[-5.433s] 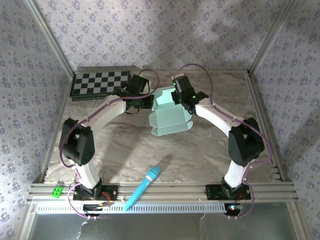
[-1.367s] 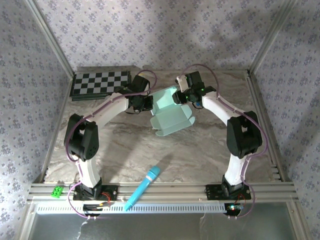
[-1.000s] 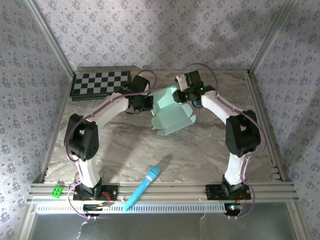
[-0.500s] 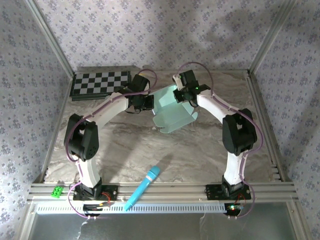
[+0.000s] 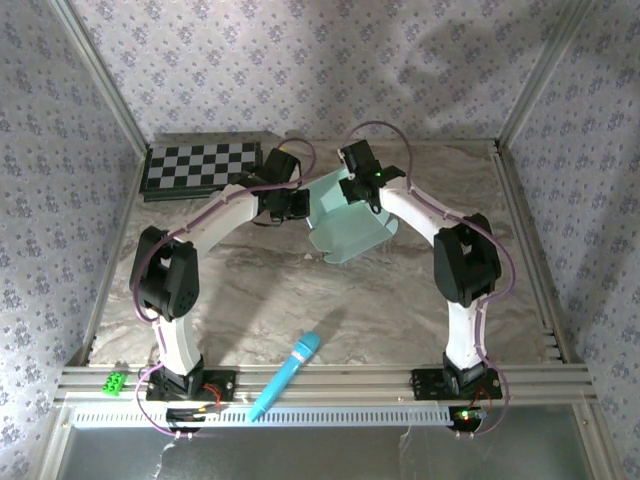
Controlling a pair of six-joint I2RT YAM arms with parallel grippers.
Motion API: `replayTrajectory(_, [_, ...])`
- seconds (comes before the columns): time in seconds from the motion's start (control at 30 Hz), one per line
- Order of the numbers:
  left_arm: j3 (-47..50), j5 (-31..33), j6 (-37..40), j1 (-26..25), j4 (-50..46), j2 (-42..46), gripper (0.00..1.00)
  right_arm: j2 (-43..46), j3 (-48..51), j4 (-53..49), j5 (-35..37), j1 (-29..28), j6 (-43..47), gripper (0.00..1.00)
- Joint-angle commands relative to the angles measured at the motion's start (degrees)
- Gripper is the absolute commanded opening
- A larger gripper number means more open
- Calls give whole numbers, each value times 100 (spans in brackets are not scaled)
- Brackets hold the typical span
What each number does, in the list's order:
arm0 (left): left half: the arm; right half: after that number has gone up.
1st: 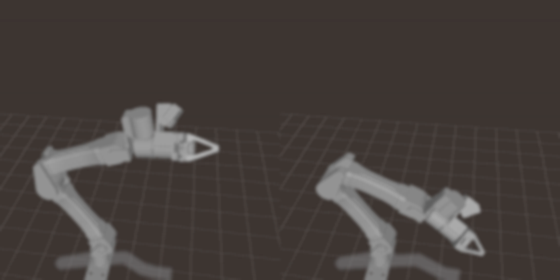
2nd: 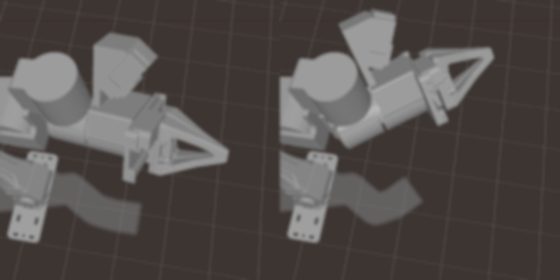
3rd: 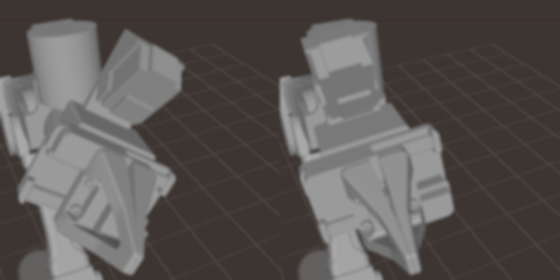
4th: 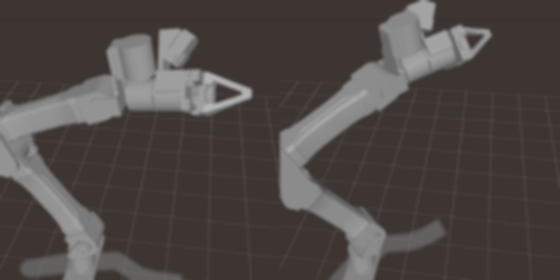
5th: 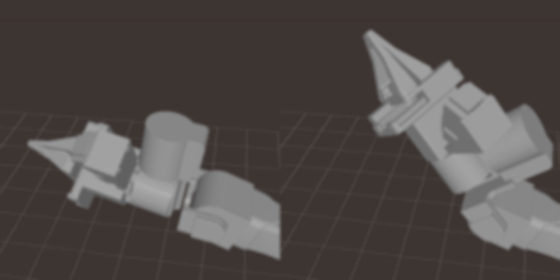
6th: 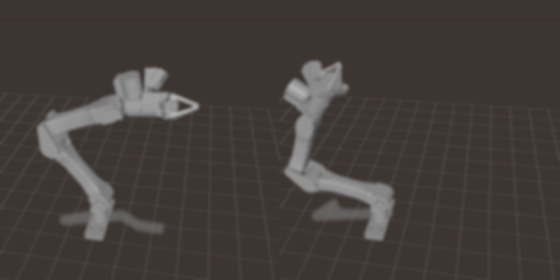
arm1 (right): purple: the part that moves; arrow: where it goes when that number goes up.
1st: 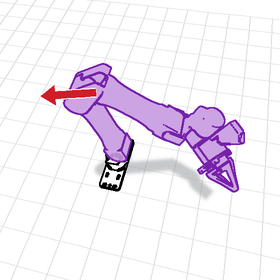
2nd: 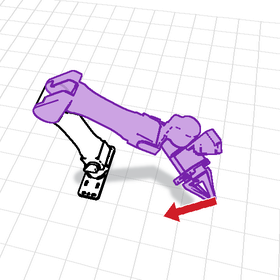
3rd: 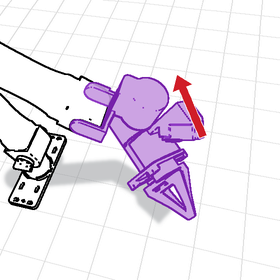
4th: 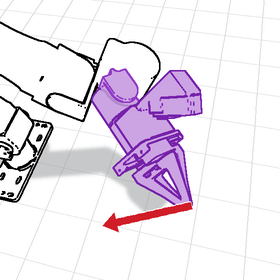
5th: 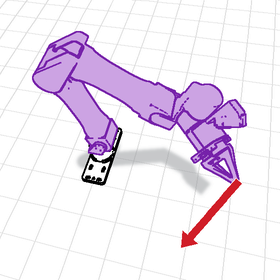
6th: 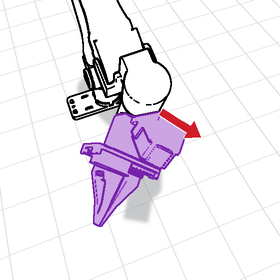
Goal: Fold the paper box
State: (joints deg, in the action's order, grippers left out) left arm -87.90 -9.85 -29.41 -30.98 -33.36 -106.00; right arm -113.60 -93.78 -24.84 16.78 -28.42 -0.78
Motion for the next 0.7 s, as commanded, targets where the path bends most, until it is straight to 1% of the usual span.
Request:
replayTrajectory(0.0, [-194,-139,150,5,-417,70,0,-383,-252,-528,1823,25,-422,5])
replayTrajectory(0.1, [-201,-101,129,4,-416,79,0,-508,-272,-722,2485,-92,-658,5])
replayTrajectory(0.2, [-195,-58,103,12,-430,79,0,-646,-329,-934,2975,-149,-881,4])
replayTrajectory(0.4, [-133,-23,32,23,-390,98,0,-958,-534,-1547,3674,-182,-1223,3])
replayTrajectory(0.57, [-114,-18,-12,32,-356,89,0,-1263,-829,-2019,4018,-168,-1481,1])
replayTrajectory(0.63, [-105,-31,-34,35,-333,80,0,-1331,-918,-2103,3912,-164,-1521,2])
replayTrajectory(0.67, [-96,-33,-54,33,-321,79,0,-1312,-914,-2086,3742,-163,-1499,2])
